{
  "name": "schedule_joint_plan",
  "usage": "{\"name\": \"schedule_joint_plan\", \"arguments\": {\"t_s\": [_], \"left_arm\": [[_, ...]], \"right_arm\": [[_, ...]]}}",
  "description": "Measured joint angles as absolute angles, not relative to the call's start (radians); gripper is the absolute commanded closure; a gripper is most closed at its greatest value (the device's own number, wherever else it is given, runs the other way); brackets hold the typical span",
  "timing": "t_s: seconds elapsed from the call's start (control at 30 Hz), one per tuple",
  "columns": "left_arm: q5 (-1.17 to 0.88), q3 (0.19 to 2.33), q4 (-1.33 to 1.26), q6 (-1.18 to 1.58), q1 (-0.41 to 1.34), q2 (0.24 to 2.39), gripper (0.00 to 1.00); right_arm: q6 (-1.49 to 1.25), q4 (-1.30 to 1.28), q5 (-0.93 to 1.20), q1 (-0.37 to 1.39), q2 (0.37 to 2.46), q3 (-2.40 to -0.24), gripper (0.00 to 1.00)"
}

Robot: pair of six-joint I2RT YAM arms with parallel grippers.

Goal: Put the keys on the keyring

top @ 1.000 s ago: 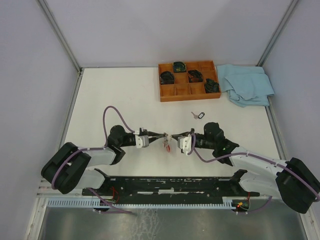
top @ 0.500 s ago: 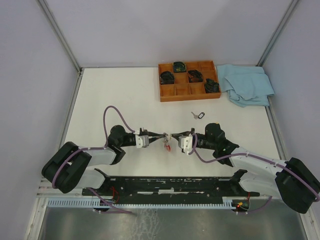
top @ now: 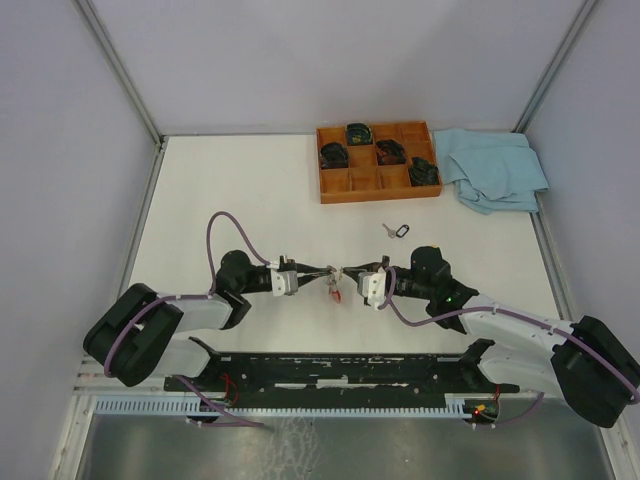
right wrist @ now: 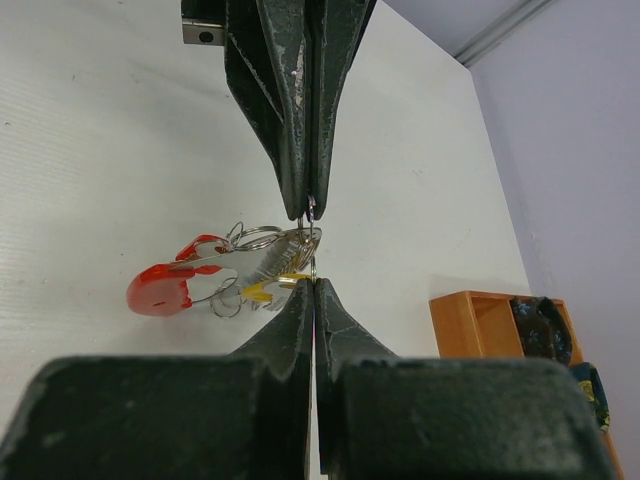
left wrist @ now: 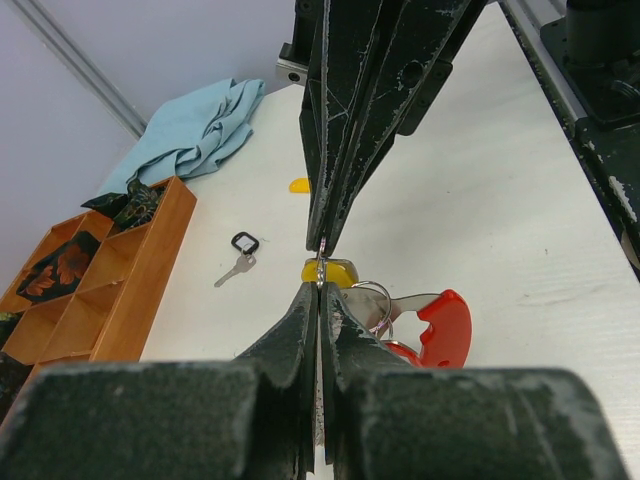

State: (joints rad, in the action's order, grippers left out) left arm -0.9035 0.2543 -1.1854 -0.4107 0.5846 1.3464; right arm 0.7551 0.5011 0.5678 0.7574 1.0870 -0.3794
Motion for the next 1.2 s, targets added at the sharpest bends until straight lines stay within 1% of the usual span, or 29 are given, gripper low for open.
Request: {"name": "schedule_joint_plan", "arguments": {"t_s": [1.2], "left_arm": [[-0.925,0.254,-1.185,-0.411,0.585,1.346,0.97]], "right_arm": [[0.717,0.509,0.6,0.757,1.09,-0.379,0.99]]}}
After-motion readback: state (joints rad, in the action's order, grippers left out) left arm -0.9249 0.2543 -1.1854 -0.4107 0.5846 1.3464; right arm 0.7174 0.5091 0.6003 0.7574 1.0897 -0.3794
